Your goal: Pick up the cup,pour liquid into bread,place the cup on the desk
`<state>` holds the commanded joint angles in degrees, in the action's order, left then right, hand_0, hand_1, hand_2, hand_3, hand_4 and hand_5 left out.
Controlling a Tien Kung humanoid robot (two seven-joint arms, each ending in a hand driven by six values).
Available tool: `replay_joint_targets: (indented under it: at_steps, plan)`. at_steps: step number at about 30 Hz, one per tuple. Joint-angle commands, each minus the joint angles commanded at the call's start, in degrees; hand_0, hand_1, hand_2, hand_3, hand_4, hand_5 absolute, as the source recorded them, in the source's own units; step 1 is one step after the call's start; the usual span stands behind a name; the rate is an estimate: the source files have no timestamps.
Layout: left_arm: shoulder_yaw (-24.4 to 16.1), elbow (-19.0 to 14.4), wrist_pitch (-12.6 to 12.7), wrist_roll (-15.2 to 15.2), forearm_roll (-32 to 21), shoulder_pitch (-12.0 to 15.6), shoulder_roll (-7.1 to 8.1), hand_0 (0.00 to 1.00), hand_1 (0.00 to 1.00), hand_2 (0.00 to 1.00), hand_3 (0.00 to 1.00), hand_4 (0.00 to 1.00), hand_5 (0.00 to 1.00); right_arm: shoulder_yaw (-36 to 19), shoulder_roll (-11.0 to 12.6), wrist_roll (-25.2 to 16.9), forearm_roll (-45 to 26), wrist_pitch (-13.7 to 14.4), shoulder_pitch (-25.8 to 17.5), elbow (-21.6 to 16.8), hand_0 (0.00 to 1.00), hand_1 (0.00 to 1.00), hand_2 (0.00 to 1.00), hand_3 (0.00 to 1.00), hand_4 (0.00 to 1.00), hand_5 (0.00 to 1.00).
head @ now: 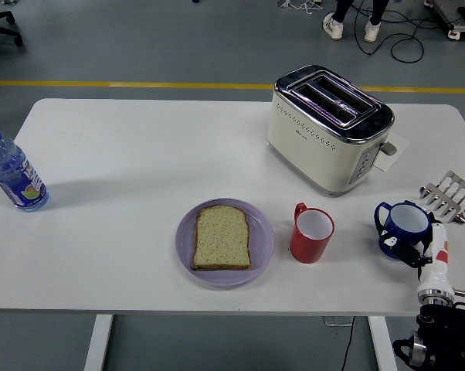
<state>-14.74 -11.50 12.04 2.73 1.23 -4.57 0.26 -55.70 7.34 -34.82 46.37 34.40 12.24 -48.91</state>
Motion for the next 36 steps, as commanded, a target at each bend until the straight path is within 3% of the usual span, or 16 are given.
replay_joint_targets:
  at_steps: [3, 4, 9, 10, 15, 16, 33, 36]
  plan:
    - [0.0, 0.0, 0.0, 0.0, 0.0, 0.0, 0.01, 0.634, 0.645, 0.653, 0.506, 0.239, 0.853, -0.1, 0.0, 0.3, 0.5, 0.0, 0.0, 0.0, 0.549, 0.461, 0.674, 0.779, 0.791, 0.002]
    - [0.0, 0.0, 0.0, 0.0, 0.0, 0.0, 0.01, 0.634, 0.646, 0.653, 0.505, 0.239, 0.853, -0.1, 0.0, 0.3, 0.6, 0.1, 0.0, 0.0, 0.677, 0.590, 0.800, 0.850, 0.803, 0.002]
    - [0.0, 0.0, 0.0, 0.0, 0.0, 0.0, 0.01, 0.634, 0.646, 0.653, 0.505, 0.239, 0.853, -0.4, 0.0, 0.2, 1.2, 0.4, 0.0, 0.0, 0.677, 0.590, 0.800, 0.850, 0.803, 0.002]
    - [0.0, 0.0, 0.0, 0.0, 0.0, 0.0, 0.01, 0.634, 0.646, 0.653, 0.506, 0.240, 0.852, -0.4, 0.0, 0.3, 1.4, 0.4, 0.0, 0.0, 0.802, 0.679, 0.845, 0.876, 0.816, 0.002]
    - [0.0, 0.0, 0.0, 0.0, 0.1, 0.0, 0.00, 0.634, 0.646, 0.653, 0.506, 0.240, 0.852, -0.6, -0.1, 0.7, 2.2, 0.2, 0.0, 0.0, 0.802, 0.679, 0.845, 0.876, 0.816, 0.002]
    - [0.0, 0.0, 0.0, 0.0, 0.1, 0.0, 0.00, 0.634, 0.645, 0.653, 0.506, 0.241, 0.852, -0.6, -0.1, 0.7, 2.3, 0.2, 0.0, 0.0, 0.871, 0.727, 0.880, 0.899, 0.837, 0.008]
    - [0.0, 0.0, 0.0, 0.0, 0.0, 0.0, -0.03, 0.633, 0.644, 0.653, 0.506, 0.241, 0.852, -1.3, -0.1, 1.0, 4.1, -0.2, -0.1, 0.0, 0.903, 0.772, 0.902, 0.912, 0.855, 0.002]
    - [0.1, 0.0, 0.0, 0.0, 0.0, 0.0, -0.04, 0.634, 0.644, 0.653, 0.506, 0.242, 0.853, -1.7, -0.1, 0.9, 4.4, -0.3, -0.3, -0.1, 0.913, 0.779, 0.915, 0.953, 0.870, 0.002]
